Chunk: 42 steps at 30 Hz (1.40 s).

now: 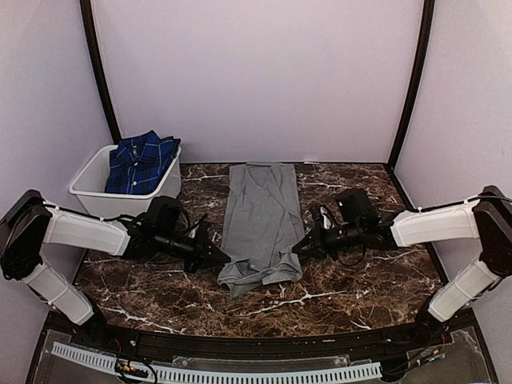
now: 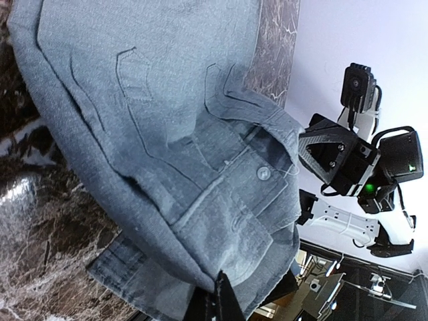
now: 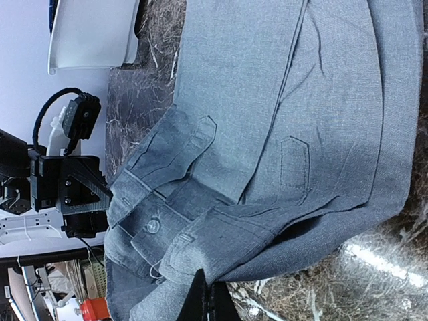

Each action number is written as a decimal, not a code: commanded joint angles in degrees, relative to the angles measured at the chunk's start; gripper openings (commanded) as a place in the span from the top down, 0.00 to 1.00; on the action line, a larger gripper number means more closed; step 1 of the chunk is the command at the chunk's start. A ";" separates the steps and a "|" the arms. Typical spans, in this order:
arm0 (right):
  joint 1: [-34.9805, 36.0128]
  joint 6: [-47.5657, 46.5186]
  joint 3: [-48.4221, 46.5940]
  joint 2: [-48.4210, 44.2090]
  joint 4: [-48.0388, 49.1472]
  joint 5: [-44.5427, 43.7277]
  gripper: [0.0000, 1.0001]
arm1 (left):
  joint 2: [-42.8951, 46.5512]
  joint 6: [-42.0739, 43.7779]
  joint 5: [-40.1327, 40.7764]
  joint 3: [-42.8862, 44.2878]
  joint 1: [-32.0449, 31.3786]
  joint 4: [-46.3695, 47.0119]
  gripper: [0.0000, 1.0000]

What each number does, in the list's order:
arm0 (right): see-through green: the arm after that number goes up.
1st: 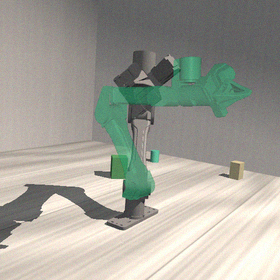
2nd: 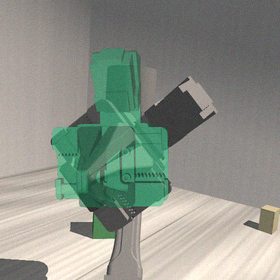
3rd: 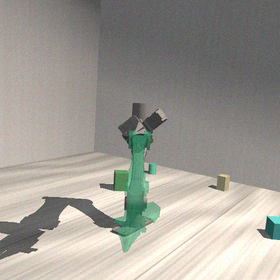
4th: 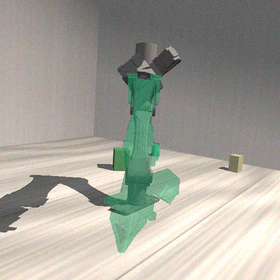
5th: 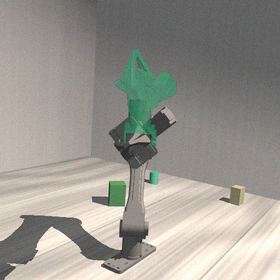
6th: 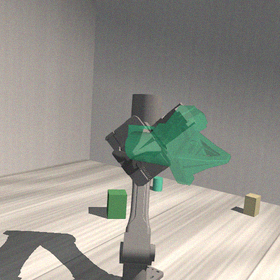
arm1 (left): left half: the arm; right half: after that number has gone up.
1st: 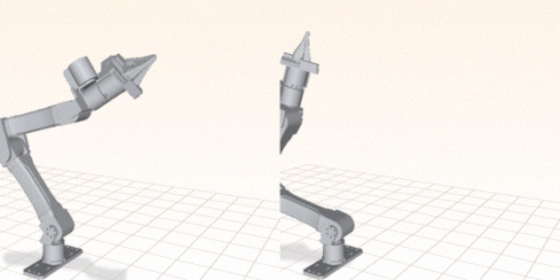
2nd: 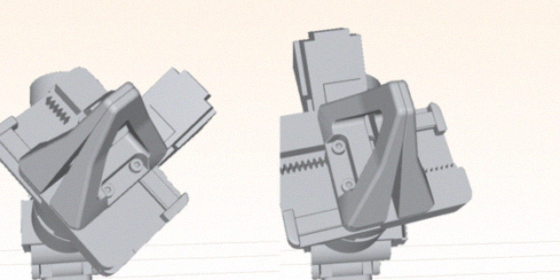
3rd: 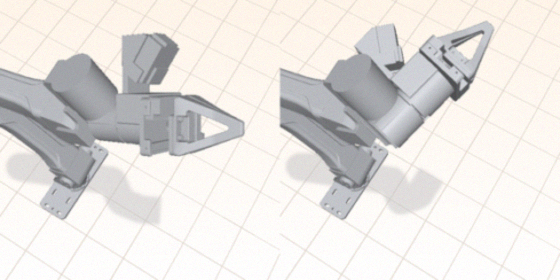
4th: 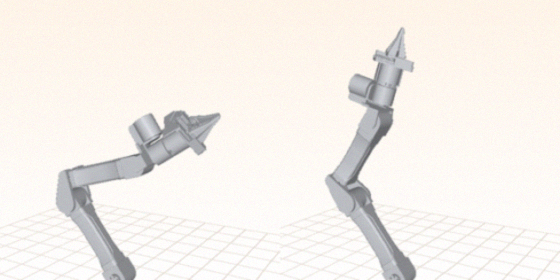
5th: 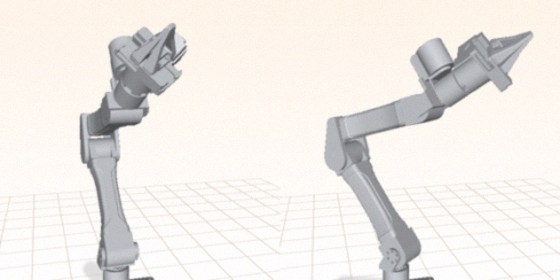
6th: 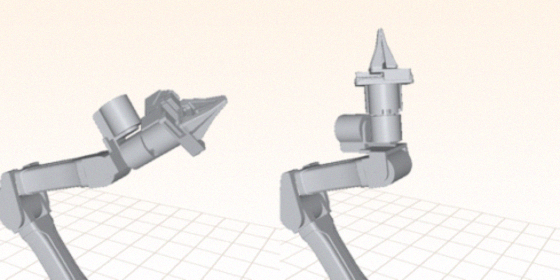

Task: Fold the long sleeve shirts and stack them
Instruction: Fold the rectangle-folded shirt at the center of the board.

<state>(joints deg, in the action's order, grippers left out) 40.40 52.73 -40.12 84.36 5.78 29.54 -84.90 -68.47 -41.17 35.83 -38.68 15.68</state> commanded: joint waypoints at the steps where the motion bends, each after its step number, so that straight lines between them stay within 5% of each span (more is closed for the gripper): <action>1: -2.04 -1.13 -3.05 2.88 4.70 1.45 1.00 | -2.35 -2.38 -0.30 4.26 2.40 2.69 1.00; 27: -14.74 4.06 -24.44 32.01 17.66 5.20 1.00 | -31.57 -2.05 -1.77 29.27 14.42 6.56 1.00; 42: -14.70 6.13 -11.81 29.09 22.64 2.36 1.00 | -32.56 -0.08 2.57 25.13 11.53 3.87 1.00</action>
<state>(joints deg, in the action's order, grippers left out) 25.80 57.95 -56.69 117.08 25.30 32.75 -119.70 -69.71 -40.56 63.94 -25.10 21.71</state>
